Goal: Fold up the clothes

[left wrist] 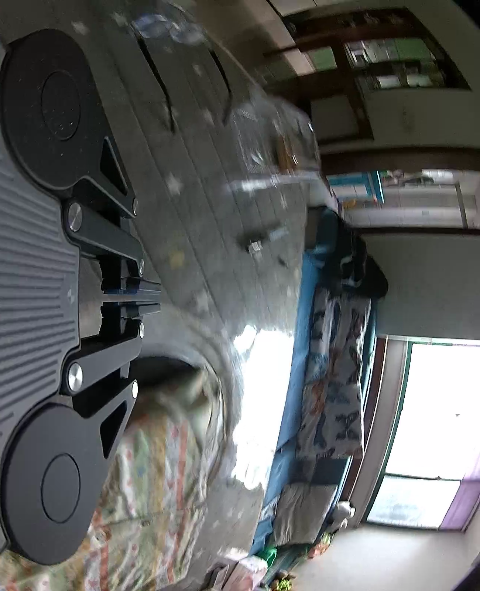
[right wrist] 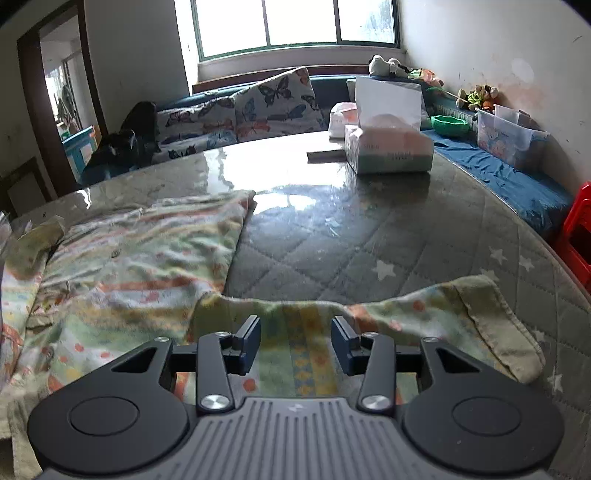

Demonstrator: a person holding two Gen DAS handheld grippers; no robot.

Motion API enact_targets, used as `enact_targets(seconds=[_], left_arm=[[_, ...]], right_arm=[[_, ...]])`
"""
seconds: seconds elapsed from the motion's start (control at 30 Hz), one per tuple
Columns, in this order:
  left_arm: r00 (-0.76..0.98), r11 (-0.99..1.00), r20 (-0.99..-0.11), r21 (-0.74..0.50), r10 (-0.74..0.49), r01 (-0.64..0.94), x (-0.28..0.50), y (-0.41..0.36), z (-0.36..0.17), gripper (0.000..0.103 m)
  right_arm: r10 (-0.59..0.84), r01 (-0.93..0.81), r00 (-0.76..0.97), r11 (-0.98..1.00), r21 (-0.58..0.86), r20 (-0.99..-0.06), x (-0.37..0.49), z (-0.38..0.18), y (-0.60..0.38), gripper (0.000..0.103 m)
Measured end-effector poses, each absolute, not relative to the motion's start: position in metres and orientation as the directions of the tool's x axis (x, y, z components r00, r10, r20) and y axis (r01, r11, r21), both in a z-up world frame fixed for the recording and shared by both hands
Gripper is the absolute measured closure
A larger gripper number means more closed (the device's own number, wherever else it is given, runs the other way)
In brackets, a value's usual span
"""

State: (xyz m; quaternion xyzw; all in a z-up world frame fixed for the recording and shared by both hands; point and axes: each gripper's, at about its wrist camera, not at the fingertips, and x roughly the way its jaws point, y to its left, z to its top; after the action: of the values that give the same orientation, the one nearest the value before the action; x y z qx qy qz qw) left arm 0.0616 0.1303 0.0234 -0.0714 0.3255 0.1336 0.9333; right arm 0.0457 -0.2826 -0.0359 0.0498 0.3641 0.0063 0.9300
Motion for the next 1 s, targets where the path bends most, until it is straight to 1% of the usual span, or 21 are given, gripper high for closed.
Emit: enact_targets(seconds=[0.1,0.17,0.3,0.37,0.43,0.53,0.63,0.77,0.8,0.83,0.87,0.9,0.93,1.0], left_arm=[[0.746,0.948,-0.639,-0.079,0.188,-0.307,0.050,0.142,0.024,0.100],[0.755,0.958,-0.633,-0.074,0.171,-0.278,0.051,0.135,0.027,0.099],[0.781,0.978,-0.615,-0.073,0.109,-0.194,0.063,0.107,0.032,0.094],[0.793,0.985,-0.602,-0.063,0.093,-0.163,0.070,0.091,0.033,0.079],[0.803,0.992,-0.591,-0.041,0.070,-0.117,0.079,0.074,0.035,0.057],[0.807,0.999,-0.589,0.024,0.039,-0.031,0.094,0.048,0.033,0.051],[0.790,0.995,-0.613,0.097,0.028,0.040,0.113,0.027,0.022,0.051],[0.755,0.981,-0.650,0.189,0.086,0.052,0.135,0.019,-0.002,0.052],[0.747,0.980,-0.658,0.193,0.094,0.046,0.139,0.021,-0.007,0.060],[0.740,0.980,-0.665,0.195,0.102,0.040,0.142,0.023,-0.011,0.074],[0.732,0.980,-0.672,0.198,0.111,0.034,0.146,0.025,-0.015,0.080],[0.728,0.981,-0.676,0.192,0.114,0.025,0.147,0.029,-0.018,0.092],[0.731,0.983,-0.673,0.183,0.113,0.016,0.146,0.033,-0.018,0.097],[0.743,0.987,-0.660,0.158,0.113,-0.009,0.141,0.042,-0.014,0.099]], right_arm=[[0.046,0.021,0.729,0.996,0.090,-0.683,0.045,-0.037,-0.283,0.059],[0.046,0.021,0.728,0.996,0.090,-0.684,0.045,-0.037,-0.283,0.057],[0.047,0.021,0.727,0.996,0.090,-0.685,0.045,-0.037,-0.284,0.055],[0.047,0.021,0.726,0.996,0.090,-0.686,0.045,-0.038,-0.285,0.055],[0.047,0.021,0.726,0.996,0.091,-0.687,0.045,-0.038,-0.285,0.054],[0.047,0.022,0.725,0.996,0.091,-0.688,0.046,-0.038,-0.286,0.053],[0.048,0.022,0.723,0.996,0.092,-0.689,0.046,-0.039,-0.287,0.053],[0.052,0.023,0.722,0.995,0.099,-0.690,0.046,-0.041,-0.289,0.052],[0.053,0.024,0.721,0.995,0.101,-0.691,0.046,-0.041,-0.289,0.052],[0.054,0.024,0.721,0.994,0.103,-0.691,0.046,-0.041,-0.290,0.052],[0.054,0.023,0.721,0.995,0.102,-0.691,0.047,-0.042,-0.290,0.052],[0.053,0.023,0.721,0.995,0.100,-0.691,0.047,-0.042,-0.290,0.052],[0.053,0.022,0.721,0.995,0.100,-0.691,0.047,-0.042,-0.290,0.052],[0.053,0.022,0.721,0.995,0.099,-0.691,0.048,-0.042,-0.290,0.052]])
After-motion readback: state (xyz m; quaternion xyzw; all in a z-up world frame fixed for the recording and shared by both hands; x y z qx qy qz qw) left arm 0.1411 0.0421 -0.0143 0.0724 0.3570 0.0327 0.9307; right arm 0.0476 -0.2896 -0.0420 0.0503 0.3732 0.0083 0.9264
